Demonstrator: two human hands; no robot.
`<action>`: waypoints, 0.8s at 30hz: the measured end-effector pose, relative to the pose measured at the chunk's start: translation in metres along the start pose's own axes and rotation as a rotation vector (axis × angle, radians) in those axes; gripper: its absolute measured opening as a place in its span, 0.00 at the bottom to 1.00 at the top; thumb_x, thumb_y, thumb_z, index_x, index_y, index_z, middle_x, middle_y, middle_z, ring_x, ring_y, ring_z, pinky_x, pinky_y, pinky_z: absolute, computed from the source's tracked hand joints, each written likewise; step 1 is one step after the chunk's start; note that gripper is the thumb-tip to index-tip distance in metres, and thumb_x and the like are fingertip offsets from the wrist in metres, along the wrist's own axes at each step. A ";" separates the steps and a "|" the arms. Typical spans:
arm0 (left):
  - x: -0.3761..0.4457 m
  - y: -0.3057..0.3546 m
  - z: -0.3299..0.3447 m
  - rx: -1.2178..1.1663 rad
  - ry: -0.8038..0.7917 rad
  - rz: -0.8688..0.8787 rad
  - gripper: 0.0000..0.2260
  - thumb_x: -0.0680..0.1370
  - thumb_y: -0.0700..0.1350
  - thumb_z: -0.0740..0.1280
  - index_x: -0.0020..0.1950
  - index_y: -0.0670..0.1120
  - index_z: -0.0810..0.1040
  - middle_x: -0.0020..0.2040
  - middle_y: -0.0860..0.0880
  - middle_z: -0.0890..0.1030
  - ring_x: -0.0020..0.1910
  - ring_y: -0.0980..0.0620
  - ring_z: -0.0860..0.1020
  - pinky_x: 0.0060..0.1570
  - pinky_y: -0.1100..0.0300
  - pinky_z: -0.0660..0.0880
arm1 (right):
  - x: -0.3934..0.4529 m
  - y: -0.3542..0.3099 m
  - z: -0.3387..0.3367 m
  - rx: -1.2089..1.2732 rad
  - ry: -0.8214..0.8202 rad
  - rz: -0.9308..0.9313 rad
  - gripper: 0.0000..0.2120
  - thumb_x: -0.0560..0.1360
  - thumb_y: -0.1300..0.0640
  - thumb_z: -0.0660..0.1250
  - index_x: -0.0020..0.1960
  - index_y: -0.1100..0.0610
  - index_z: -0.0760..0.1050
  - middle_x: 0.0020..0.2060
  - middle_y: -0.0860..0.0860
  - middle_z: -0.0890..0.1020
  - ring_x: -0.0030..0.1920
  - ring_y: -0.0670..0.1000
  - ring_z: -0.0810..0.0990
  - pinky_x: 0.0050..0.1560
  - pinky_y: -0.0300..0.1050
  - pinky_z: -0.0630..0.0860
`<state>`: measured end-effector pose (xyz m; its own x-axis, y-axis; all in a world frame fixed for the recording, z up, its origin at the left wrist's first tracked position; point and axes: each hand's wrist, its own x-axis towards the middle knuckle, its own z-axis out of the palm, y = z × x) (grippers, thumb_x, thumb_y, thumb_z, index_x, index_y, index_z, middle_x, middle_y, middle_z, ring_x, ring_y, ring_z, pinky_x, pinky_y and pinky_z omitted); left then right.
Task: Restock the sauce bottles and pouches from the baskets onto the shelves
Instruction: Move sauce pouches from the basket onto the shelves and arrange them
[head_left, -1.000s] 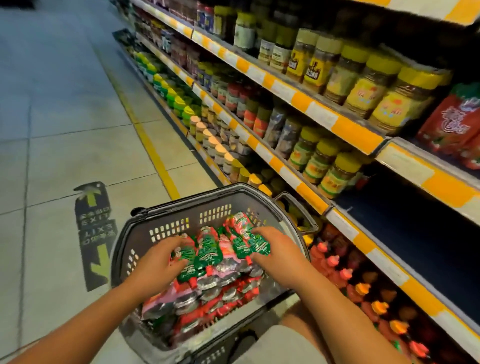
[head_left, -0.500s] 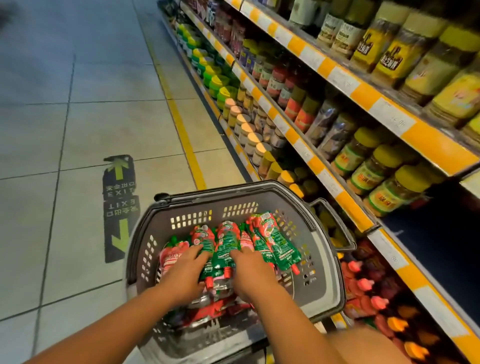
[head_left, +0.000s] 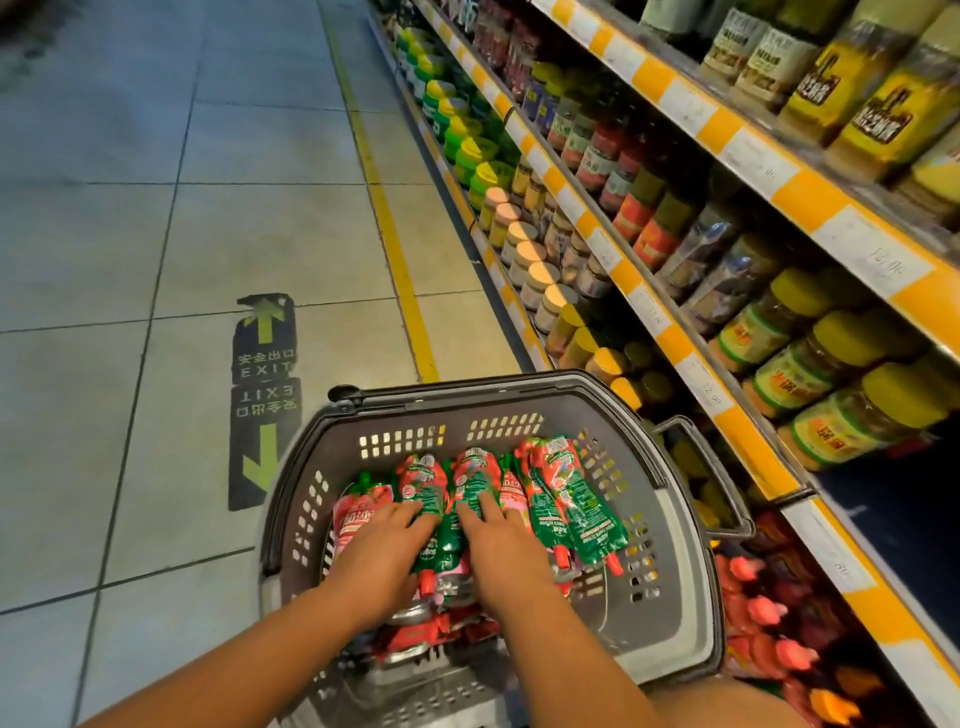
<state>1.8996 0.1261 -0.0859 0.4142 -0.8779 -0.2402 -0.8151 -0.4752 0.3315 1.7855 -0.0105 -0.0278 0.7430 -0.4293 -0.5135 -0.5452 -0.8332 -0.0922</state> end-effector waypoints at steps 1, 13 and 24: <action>-0.001 0.000 -0.001 0.012 0.002 0.003 0.36 0.76 0.45 0.71 0.81 0.54 0.60 0.81 0.49 0.61 0.78 0.46 0.59 0.77 0.52 0.61 | 0.001 -0.001 0.000 -0.008 -0.001 0.001 0.44 0.76 0.69 0.69 0.84 0.50 0.50 0.83 0.54 0.50 0.79 0.63 0.58 0.70 0.60 0.73; -0.014 -0.007 -0.009 -0.096 0.146 0.105 0.28 0.77 0.53 0.65 0.78 0.57 0.67 0.75 0.58 0.69 0.74 0.55 0.64 0.75 0.55 0.62 | 0.005 0.001 0.002 -0.066 0.161 0.032 0.28 0.75 0.71 0.67 0.72 0.54 0.70 0.68 0.53 0.76 0.69 0.62 0.68 0.60 0.57 0.74; -0.011 -0.011 -0.021 -0.296 0.299 0.065 0.22 0.81 0.45 0.67 0.76 0.55 0.73 0.69 0.57 0.78 0.69 0.56 0.73 0.70 0.60 0.69 | -0.008 0.000 -0.013 0.154 0.321 0.051 0.14 0.71 0.71 0.63 0.45 0.52 0.68 0.37 0.48 0.72 0.52 0.56 0.71 0.40 0.51 0.68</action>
<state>1.9124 0.1393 -0.0679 0.5009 -0.8640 0.0507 -0.7099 -0.3766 0.5951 1.7847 -0.0119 -0.0125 0.7839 -0.5772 -0.2288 -0.6189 -0.7559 -0.2135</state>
